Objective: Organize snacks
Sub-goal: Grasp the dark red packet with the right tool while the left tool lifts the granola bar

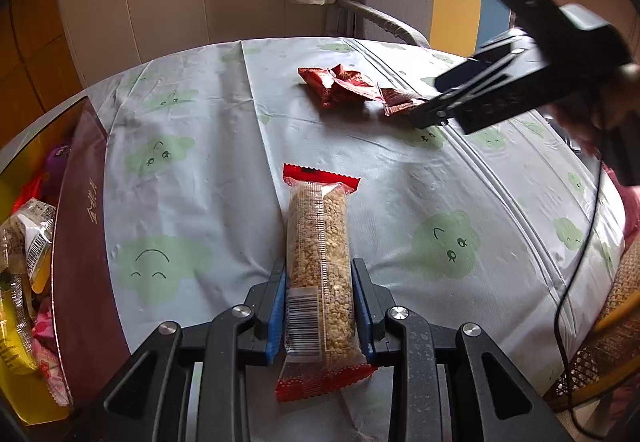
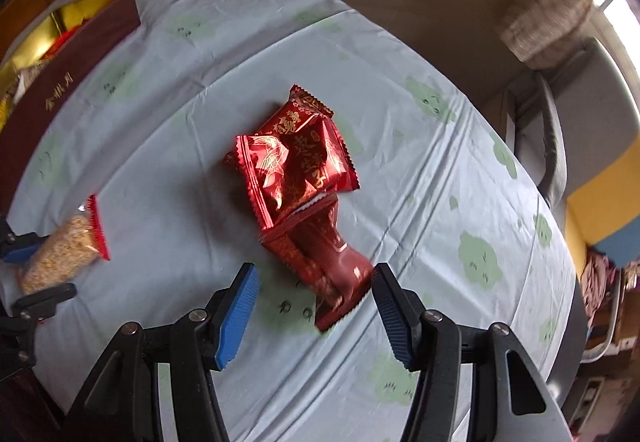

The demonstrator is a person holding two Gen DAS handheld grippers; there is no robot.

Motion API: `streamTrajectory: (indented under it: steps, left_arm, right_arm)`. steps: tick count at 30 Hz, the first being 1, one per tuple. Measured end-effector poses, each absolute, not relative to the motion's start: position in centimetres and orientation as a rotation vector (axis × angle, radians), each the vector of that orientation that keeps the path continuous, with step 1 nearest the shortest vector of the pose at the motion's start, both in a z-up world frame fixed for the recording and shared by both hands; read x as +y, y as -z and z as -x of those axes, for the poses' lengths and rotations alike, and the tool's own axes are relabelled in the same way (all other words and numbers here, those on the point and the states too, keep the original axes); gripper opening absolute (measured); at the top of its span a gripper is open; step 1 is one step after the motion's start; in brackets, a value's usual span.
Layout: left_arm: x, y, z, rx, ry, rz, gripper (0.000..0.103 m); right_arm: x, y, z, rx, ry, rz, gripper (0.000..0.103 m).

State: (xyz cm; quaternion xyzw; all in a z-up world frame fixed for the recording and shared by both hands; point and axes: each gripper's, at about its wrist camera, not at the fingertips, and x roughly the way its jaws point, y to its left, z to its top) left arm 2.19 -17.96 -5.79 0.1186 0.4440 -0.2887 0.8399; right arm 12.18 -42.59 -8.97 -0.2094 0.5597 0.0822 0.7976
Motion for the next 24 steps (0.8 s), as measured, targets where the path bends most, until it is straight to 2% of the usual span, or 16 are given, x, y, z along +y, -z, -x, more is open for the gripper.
streamTrajectory:
  steps: [3, 5, 9, 24]
  left_arm:
    - [-18.0, 5.8, -2.3, 0.943, 0.611, -0.252, 0.03]
    - [-18.0, 5.8, -2.3, 0.944, 0.612, -0.251, 0.03]
    - [-18.0, 5.9, -2.3, 0.943, 0.613, -0.247, 0.03]
    - [-18.0, 5.9, -1.9, 0.929, 0.612, -0.257, 0.03]
  right_arm:
    - [-42.7, 9.5, -12.9, 1.212, -0.185, 0.435, 0.056]
    - [-42.9, 9.3, -12.8, 1.194, -0.18, 0.414, 0.038]
    - [-43.2, 8.8, -11.7, 1.186, -0.175, 0.349, 0.029]
    - [-40.9, 8.5, -3.5, 1.143, -0.117, 0.125, 0.028]
